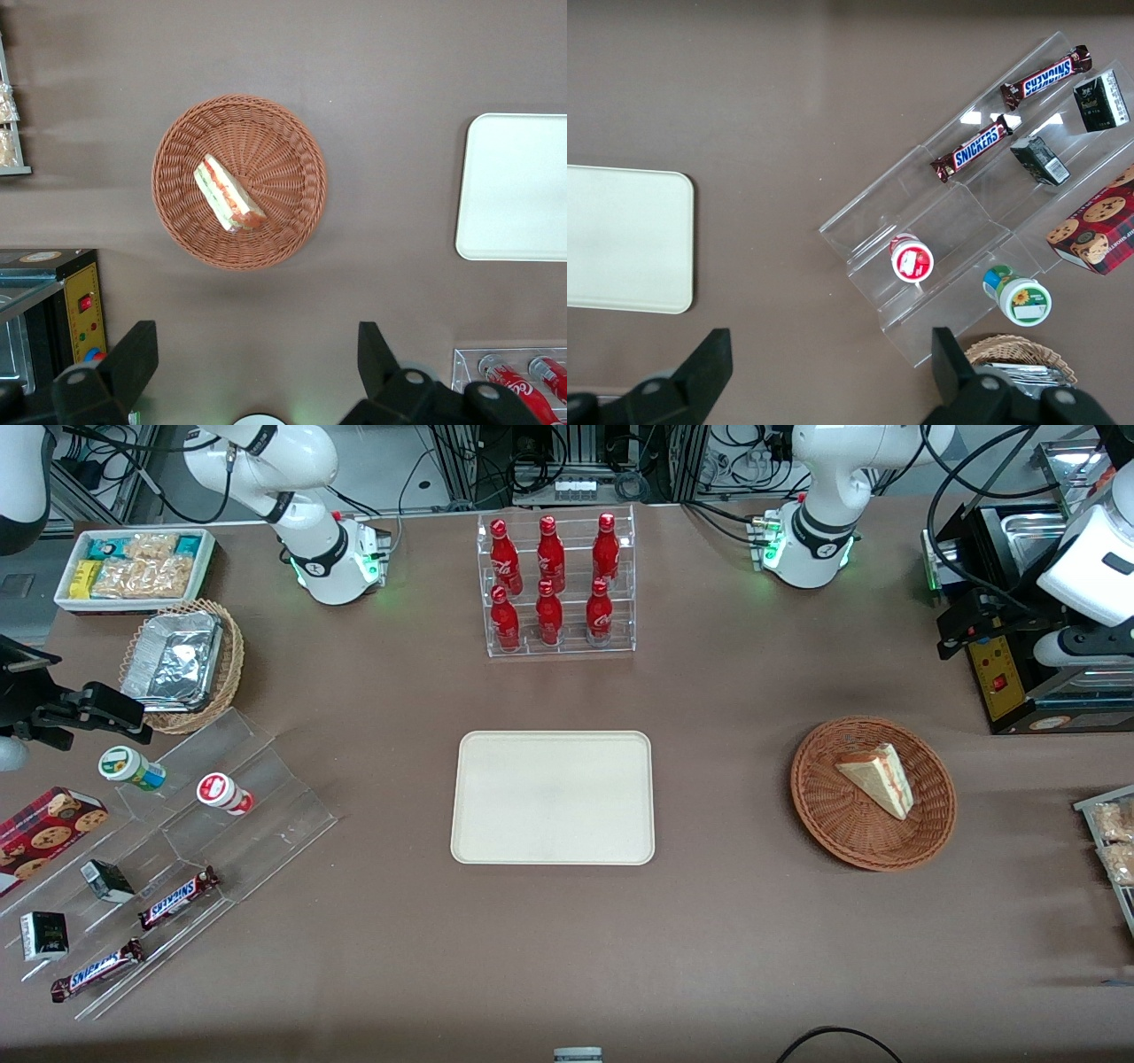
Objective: Place sandwich from basket to tray
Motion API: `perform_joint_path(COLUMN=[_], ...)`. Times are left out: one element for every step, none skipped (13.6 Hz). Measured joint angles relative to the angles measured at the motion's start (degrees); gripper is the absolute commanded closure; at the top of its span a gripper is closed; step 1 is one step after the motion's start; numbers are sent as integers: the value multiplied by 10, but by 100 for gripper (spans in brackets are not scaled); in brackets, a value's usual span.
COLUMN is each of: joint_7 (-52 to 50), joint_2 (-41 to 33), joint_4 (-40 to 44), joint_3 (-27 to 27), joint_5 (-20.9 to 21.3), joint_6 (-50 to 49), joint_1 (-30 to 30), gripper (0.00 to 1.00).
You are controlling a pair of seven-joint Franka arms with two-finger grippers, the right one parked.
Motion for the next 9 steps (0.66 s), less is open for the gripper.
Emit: perform_joint_path(joint_7=[-3, -6, -8, -10, -13, -17, -25, -34, -45], joint_2=[2, 5, 10, 16, 23, 32, 42, 52, 60], joint_4=[-3, -5, -5, -6, -6, -8, -11, -17, -26], joint_3=[2, 7, 15, 25, 36, 42, 46, 47, 47], joint_5=[0, 1, 1, 1, 1, 1, 1, 1, 1], joint_6=[0, 1, 2, 3, 3, 5, 16, 35, 55], joint_1=[0, 1, 2, 4, 11, 22, 35, 44, 50], gripper=[0, 0, 0, 0, 0, 0, 0, 0, 0])
